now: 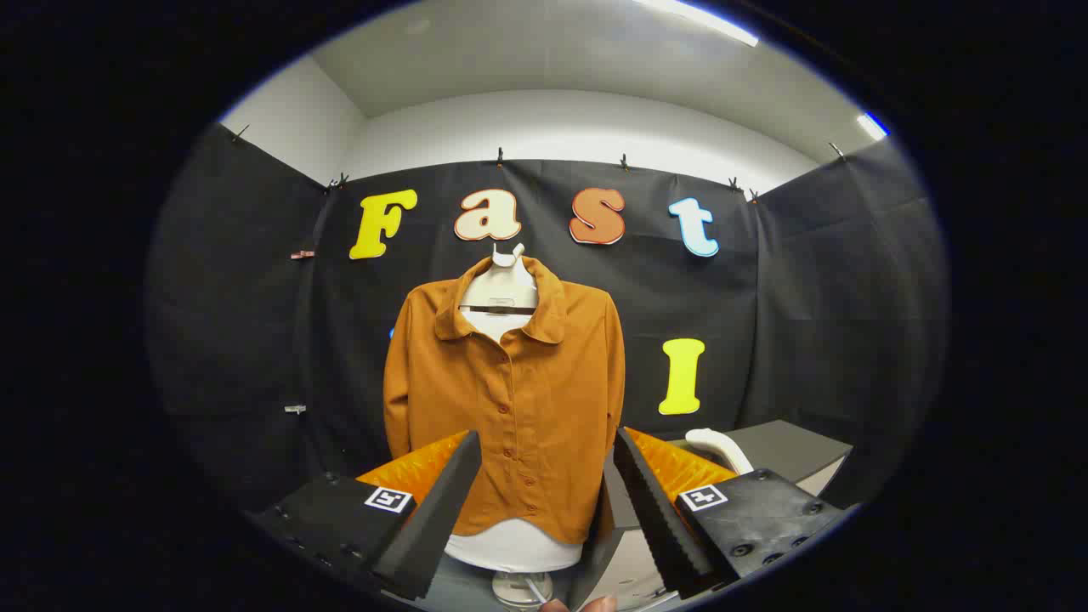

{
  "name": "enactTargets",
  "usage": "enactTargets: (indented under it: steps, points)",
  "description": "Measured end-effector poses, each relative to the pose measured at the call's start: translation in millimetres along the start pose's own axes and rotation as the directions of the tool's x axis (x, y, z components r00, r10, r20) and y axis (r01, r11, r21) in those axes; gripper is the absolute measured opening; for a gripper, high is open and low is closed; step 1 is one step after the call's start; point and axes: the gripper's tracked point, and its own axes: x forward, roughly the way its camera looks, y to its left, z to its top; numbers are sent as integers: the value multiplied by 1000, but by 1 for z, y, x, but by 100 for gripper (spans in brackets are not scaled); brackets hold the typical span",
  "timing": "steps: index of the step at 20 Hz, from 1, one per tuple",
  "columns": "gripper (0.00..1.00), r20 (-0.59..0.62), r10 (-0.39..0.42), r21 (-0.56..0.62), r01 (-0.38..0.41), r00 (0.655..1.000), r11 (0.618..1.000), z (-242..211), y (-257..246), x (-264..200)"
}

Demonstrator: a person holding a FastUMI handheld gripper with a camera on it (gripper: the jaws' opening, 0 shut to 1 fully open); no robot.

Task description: Iron the clothes twice with a garment steamer, once on the left side and once on the right side.

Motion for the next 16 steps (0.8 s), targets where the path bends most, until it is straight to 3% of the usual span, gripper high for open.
enactTargets:
  steps: [12, 16]
  points:
    - [98, -31, -28, -24, 28, 999, 999, 8, 7, -6]
    - [98, -44, -2, -33, 0, 999, 999, 9, 16, -1]
